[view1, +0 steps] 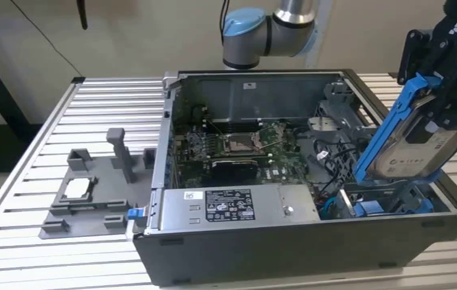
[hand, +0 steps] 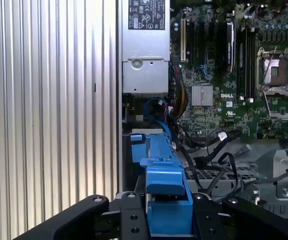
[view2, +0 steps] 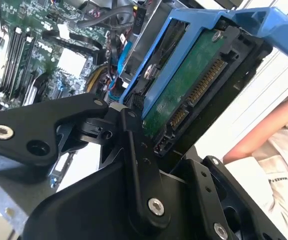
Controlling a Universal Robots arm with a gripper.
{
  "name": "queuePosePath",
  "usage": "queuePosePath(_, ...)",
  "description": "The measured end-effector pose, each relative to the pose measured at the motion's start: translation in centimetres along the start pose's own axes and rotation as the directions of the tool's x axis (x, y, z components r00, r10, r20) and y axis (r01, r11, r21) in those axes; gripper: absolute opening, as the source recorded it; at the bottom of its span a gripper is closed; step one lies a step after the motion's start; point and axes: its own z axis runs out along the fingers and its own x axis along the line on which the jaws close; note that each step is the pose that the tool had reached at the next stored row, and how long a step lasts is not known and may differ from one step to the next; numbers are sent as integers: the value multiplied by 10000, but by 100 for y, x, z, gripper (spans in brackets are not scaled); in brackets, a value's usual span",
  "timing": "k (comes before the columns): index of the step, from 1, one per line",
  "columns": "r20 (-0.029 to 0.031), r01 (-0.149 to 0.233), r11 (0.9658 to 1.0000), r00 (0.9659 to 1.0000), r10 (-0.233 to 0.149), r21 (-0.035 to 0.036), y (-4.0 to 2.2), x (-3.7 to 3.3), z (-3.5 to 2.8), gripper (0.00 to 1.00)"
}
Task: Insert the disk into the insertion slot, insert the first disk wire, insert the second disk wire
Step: 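Insert the disk into the insertion slot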
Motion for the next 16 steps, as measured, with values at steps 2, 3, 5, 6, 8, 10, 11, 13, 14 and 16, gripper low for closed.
queuePosePath(2, 41, 4, 10000, 10000, -4, 25, -1, 0, 30, 33)
queuePosePath(3, 60, 13, 10000, 10000, -13, 45, -1, 0, 43, 33)
queuePosePath(5, 88, 45, 9999, 10000, -45, 92, -2, 0, 71, 33)
queuePosePath(6, 100, 50, 9999, 9999, -51, 111, -3, 1, 85, 33)
queuePosePath(8, 119, 51, 9999, 9999, -53, 139, -5, 1, 118, 33)
queuePosePath(10, 133, 51, 9999, 9999, -53, 153, -5, 1, 153, 33)
queuePosePath(11, 137, 51, 9999, 9999, -53, 156, -6, 1, 170, 33)
queuePosePath(13, 143, 51, 9999, 9999, -54, 159, -7, 2, 205, 33)
queuePosePath(14, 147, 51, 9999, 9999, -54, 161, -8, 2, 221, 33)
queuePosePath(16, 157, 51, 9998, 9999, -54, 168, -9, 2, 259, 33)
